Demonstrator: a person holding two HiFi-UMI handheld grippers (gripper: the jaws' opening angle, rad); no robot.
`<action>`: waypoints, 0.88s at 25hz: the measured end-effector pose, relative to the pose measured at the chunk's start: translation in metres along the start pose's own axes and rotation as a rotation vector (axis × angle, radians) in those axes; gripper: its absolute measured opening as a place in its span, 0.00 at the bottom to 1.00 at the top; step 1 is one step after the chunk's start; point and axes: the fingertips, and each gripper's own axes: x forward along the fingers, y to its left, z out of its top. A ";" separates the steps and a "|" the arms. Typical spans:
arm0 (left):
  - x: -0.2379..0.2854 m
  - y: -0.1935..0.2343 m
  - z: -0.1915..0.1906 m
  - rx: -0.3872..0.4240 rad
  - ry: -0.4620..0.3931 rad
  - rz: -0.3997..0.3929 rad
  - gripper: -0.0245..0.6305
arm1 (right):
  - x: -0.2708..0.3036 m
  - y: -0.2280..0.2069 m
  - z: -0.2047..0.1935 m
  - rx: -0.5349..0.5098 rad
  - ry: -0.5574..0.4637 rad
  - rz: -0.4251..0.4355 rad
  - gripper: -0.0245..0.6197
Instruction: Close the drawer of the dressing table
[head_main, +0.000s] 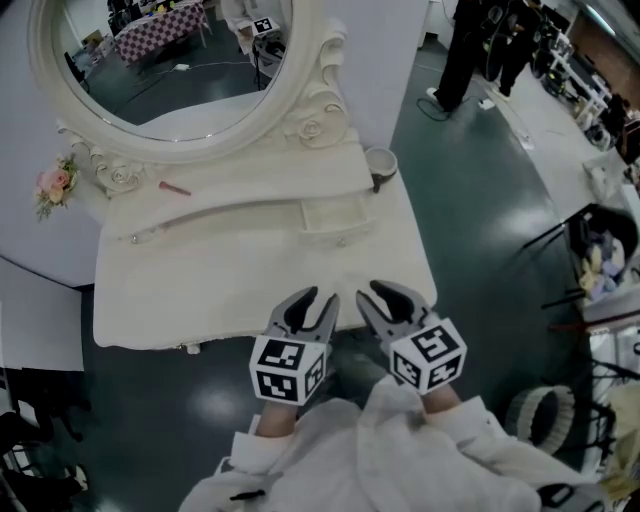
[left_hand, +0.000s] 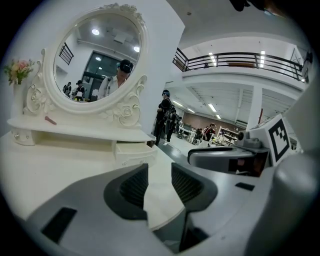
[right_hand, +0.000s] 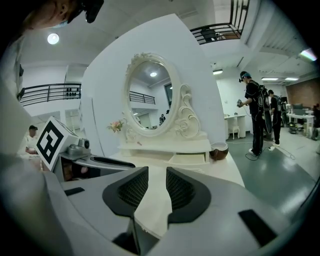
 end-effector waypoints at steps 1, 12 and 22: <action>0.001 0.001 -0.003 -0.005 0.008 0.002 0.23 | 0.001 -0.001 -0.002 0.005 0.007 -0.001 0.20; 0.030 0.026 0.008 -0.014 0.033 0.037 0.23 | 0.031 -0.030 0.006 0.013 0.020 0.002 0.20; 0.071 0.048 0.047 0.008 0.027 0.058 0.23 | 0.073 -0.064 0.038 0.007 0.009 0.042 0.20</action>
